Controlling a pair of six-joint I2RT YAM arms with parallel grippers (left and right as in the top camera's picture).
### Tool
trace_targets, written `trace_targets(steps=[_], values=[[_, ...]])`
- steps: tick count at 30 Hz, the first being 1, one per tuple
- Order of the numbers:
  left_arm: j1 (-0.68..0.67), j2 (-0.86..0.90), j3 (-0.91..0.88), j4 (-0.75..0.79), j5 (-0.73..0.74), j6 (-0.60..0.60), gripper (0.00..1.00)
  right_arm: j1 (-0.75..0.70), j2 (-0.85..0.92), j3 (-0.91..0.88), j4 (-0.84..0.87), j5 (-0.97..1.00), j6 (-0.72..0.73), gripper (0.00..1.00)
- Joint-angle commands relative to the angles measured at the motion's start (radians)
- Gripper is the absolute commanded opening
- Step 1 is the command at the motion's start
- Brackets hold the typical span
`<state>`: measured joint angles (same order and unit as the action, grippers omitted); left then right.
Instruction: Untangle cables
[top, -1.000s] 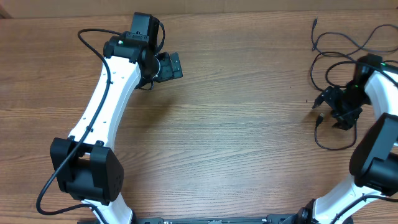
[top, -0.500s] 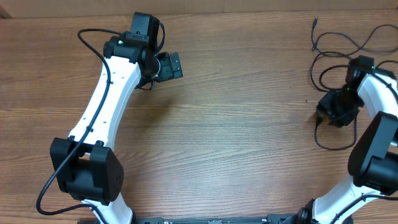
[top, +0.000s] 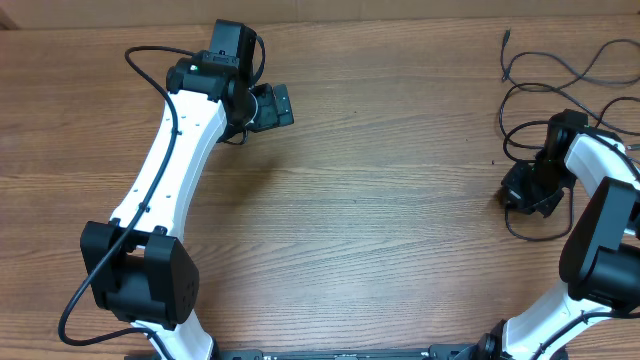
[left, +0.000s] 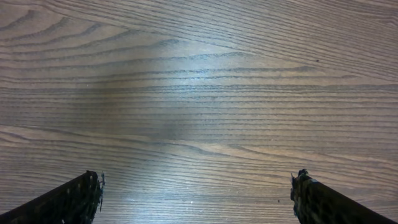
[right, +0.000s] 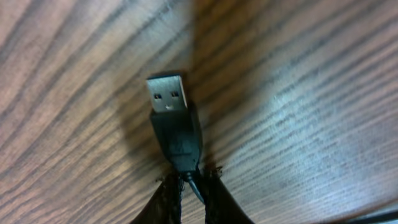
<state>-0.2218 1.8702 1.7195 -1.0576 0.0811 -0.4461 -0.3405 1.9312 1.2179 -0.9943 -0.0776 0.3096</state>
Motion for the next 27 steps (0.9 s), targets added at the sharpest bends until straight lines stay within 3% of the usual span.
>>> trace_targets(steps=[1, 2, 12, 21, 24, 27], values=[[-0.001, -0.027, 0.011, -0.001, -0.003, 0.004, 1.00, -0.003, 0.001, -0.008, 0.028, 0.010, 0.010, 0.07], [-0.001, -0.027, 0.011, 0.000, -0.003, 0.004, 1.00, -0.003, 0.001, -0.007, 0.042, 0.016, 0.019, 0.04], [-0.001, -0.027, 0.011, -0.001, -0.003, 0.004, 1.00, -0.003, 0.001, 0.013, 0.104, 0.035, 0.072, 0.04], [-0.001, -0.027, 0.011, -0.006, -0.003, 0.004, 1.00, -0.035, 0.001, 0.042, 0.105, 0.060, 0.249, 0.04], [-0.001, -0.027, 0.011, -0.007, -0.003, 0.004, 1.00, -0.055, 0.001, 0.042, 0.108, 0.060, 0.246, 0.04], [-0.001, -0.027, 0.011, -0.007, -0.003, 0.004, 1.00, -0.070, 0.001, 0.042, 0.103, 0.061, 0.232, 0.11]])
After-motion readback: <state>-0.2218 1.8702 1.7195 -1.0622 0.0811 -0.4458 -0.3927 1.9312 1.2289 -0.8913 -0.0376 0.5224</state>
